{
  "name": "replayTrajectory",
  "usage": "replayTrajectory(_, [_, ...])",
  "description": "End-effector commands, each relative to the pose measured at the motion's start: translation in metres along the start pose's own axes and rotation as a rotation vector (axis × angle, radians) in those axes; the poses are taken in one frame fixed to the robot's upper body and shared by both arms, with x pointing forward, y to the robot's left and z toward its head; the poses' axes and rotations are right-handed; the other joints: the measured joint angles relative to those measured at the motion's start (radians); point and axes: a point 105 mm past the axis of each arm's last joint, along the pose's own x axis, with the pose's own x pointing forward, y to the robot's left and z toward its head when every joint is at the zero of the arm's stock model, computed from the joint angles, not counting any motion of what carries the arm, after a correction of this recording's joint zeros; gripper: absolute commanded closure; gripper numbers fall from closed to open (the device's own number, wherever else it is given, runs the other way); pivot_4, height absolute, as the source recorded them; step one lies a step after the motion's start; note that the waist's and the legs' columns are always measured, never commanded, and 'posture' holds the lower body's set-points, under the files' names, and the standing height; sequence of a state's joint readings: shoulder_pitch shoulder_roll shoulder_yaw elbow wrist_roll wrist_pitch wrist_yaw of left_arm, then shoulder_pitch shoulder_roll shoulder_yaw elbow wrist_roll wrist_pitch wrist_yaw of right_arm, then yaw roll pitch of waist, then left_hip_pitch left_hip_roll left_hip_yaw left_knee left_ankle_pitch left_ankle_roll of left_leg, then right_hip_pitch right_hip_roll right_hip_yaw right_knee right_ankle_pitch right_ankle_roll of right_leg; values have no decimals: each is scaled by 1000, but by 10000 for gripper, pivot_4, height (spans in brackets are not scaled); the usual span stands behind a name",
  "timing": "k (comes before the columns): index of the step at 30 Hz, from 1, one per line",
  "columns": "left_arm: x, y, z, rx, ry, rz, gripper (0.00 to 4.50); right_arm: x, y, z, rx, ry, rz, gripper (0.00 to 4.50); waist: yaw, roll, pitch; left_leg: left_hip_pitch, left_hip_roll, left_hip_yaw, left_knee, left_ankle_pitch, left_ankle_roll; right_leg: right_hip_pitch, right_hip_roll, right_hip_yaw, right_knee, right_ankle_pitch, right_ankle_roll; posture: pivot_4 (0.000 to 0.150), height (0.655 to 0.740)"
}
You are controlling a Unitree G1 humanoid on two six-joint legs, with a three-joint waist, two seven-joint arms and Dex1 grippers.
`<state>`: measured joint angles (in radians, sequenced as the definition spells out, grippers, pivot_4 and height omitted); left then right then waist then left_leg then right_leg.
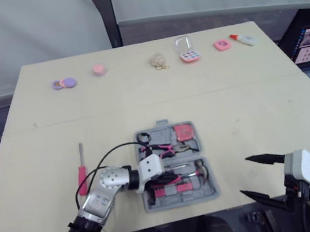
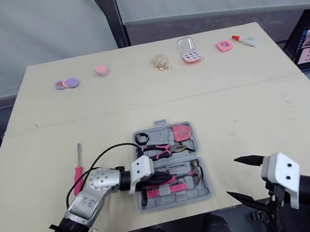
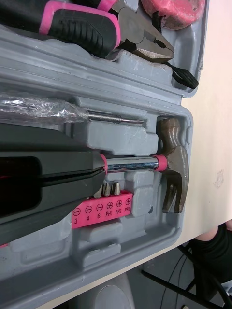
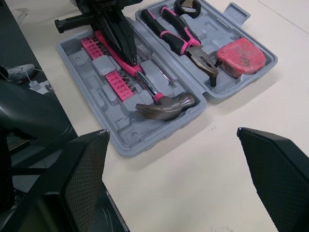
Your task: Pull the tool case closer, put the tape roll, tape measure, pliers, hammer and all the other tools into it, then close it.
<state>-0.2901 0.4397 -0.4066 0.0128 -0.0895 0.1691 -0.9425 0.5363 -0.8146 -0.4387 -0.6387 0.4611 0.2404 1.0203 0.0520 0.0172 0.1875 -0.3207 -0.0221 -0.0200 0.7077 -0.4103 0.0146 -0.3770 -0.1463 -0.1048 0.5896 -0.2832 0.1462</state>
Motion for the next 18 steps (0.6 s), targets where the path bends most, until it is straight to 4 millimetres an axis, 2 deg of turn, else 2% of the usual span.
replayTrajectory(1, [2, -11, -27, -50, 106, -35, 44557, -3, 1, 8, -42, -16, -10, 0, 0, 0, 0, 0, 0, 0, 0, 0, 0, 0, 0, 0, 0, 0, 0, 1500, 7400])
replayTrajectory(10, [4, -22, -47, -70, 192, -76, 44557, -4, 0, 8, -43, -11, -15, 0, 0, 2, -5, 2, 0, 0, -2, 0, 0, 1, 0, 0, -1, 0, 0, 1500, 7400])
replayTrajectory(18, [10, -30, -67, -99, 268, -110, 44557, -6, 0, 8, -44, -6, -21, 0, 2, 3, -26, 5, 0, 0, -6, 0, 0, 5, 0, 0, -4, 0, 0, 1500, 7400])
